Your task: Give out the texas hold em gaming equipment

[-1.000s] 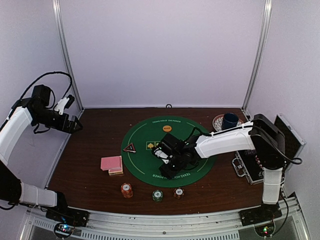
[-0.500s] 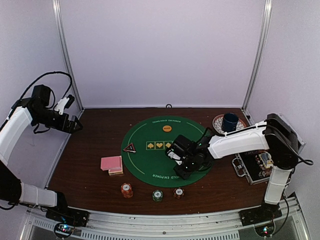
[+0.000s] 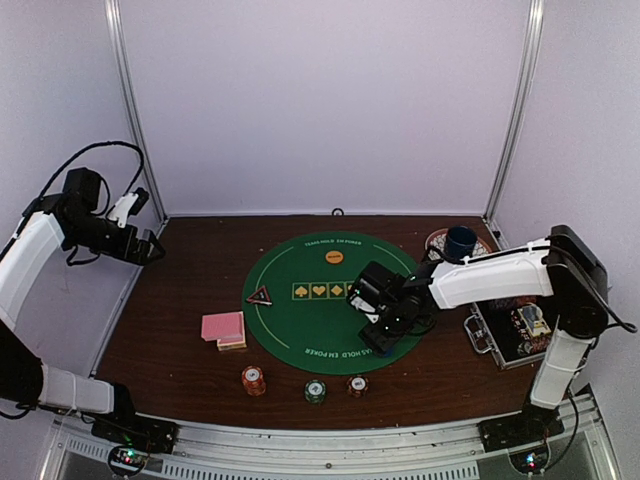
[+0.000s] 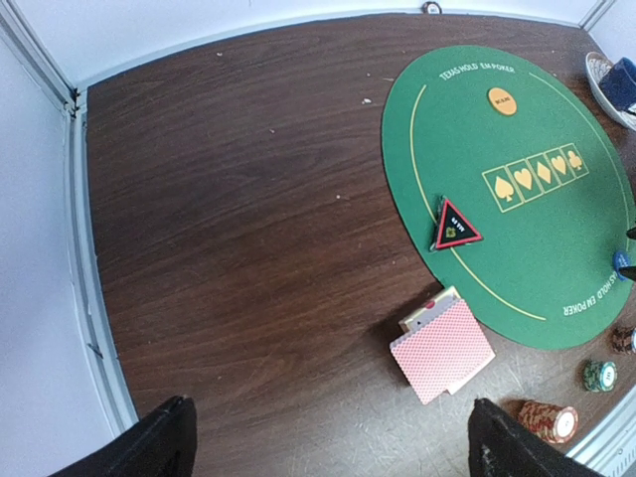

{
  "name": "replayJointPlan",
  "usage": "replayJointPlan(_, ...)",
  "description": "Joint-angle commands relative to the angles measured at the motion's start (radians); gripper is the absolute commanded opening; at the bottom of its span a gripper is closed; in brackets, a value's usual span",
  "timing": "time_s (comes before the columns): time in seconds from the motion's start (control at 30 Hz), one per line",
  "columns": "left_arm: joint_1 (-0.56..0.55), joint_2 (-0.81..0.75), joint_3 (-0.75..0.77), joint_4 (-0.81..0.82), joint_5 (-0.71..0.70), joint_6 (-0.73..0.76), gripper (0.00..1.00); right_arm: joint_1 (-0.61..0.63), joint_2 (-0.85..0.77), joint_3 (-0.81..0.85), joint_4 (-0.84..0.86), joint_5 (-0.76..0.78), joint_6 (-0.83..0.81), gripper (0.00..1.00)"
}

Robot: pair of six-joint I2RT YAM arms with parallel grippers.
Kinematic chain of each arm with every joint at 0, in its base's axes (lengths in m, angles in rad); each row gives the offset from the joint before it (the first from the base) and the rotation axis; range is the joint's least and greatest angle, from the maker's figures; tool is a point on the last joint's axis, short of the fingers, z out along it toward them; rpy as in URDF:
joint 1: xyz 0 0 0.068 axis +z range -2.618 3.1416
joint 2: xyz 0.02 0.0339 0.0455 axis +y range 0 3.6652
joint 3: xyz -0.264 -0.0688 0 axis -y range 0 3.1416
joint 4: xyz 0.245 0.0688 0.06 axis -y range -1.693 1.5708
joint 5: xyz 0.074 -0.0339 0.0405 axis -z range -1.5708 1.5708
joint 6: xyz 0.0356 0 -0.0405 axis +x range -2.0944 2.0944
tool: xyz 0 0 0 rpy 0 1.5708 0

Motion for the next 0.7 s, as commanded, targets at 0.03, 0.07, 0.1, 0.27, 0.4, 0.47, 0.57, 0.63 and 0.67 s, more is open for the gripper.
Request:
replayJointPlan(0.03, 0.001, 0.006, 0.034, -0.004, 0.007, 0.001, 0.98, 0.014, -0.137, 0.066, -0.104, -0.004, -0.003, 0.72)
replayJointPlan(0.07, 0.003, 0.007, 0.033, -0.007, 0.008, 0.002, 0.97, 0.029, -0.158, 0.071, -0.121, -0.018, -0.004, 0.74)
replayJointPlan(0.1, 0.003, 0.006, 0.033, -0.007, 0.008, 0.002, 0.98, 0.041, -0.181, 0.077, -0.136, -0.036, -0.005, 0.75)
replayJointPlan(0.27, 0.003, 0.005, 0.033, -0.011, 0.012, 0.008, 0.98, 0.119, -0.234, 0.091, -0.218, -0.111, -0.021, 0.8)
replayJointPlan(0.4, 0.003, -0.001, 0.026, -0.015, 0.022, 0.017, 0.97, 0.184, -0.218, 0.075, -0.227, -0.158, -0.039, 0.81)
replayJointPlan(0.47, 0.002, -0.004, 0.018, -0.015, 0.025, 0.018, 0.97, 0.212, -0.197, 0.069, -0.215, -0.163, -0.041, 0.81)
replayJointPlan(0.57, 0.002, -0.008, 0.006, -0.015, 0.03, 0.02, 0.98, 0.249, -0.17, 0.065, -0.187, -0.175, -0.043, 0.81)
replayJointPlan(0.63, 0.003, -0.009, 0.003, -0.02, 0.036, 0.022, 0.97, 0.261, -0.152, 0.061, -0.173, -0.191, -0.04, 0.81)
replayJointPlan(0.67, 0.002, -0.009, 0.002, -0.023, 0.037, 0.023, 0.97, 0.266, -0.143, 0.06, -0.169, -0.195, -0.039, 0.8)
